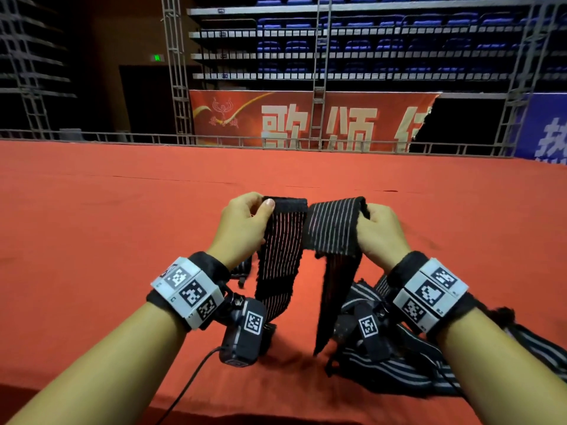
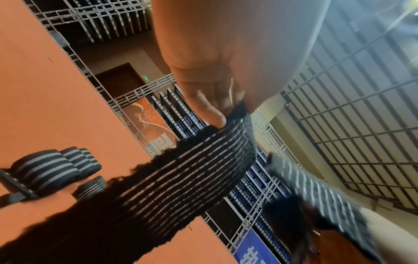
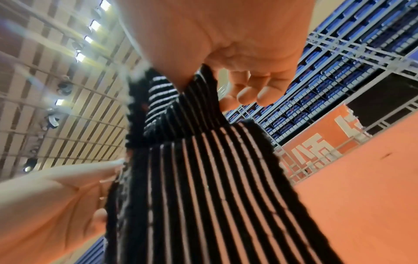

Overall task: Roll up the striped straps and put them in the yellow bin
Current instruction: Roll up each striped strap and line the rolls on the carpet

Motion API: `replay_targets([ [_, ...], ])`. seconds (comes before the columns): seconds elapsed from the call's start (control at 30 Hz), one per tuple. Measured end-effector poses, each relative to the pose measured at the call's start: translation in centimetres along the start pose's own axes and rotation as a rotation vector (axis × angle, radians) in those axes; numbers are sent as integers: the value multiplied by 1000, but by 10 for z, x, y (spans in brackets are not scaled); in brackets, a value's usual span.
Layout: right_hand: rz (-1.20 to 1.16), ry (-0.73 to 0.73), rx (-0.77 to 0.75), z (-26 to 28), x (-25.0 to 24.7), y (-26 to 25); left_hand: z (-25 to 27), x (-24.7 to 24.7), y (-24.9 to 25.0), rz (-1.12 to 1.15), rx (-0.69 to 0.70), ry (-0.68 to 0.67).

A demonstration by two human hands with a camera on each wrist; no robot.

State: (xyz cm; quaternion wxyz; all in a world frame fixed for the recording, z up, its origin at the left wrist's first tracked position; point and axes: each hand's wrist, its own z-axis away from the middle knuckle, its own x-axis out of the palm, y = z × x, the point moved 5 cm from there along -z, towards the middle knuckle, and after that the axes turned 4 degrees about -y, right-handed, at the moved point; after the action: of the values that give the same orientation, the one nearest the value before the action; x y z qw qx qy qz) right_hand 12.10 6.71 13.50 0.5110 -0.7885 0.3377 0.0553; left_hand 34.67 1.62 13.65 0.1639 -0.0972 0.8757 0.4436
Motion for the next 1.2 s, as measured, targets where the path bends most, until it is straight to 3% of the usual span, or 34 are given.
replay_targets([
  [0.13,-61,80,-38,1,-6,-6,5,9,1,30,-46,-11],
  [0.33,104,213,-170,15,-4,-16,10,33,-4,217,-165,-99],
  [0.43,34,216,-152,15,2,-12,10,40,-8,290,-217,-129],
  [0.57,-156,281,-48,9,-3,-9,10,41,-17,219,-252,-114],
  [0.67,-111,331,-83,6,-9,-12,12,41,-21,185,-265,-108],
  [0.93,267,172,-173,14,8,1,11,38,-14,269,-273,-39],
  [1.2,347,213,-223,24,15,-10,11,39,-21,238,-280,-30],
])
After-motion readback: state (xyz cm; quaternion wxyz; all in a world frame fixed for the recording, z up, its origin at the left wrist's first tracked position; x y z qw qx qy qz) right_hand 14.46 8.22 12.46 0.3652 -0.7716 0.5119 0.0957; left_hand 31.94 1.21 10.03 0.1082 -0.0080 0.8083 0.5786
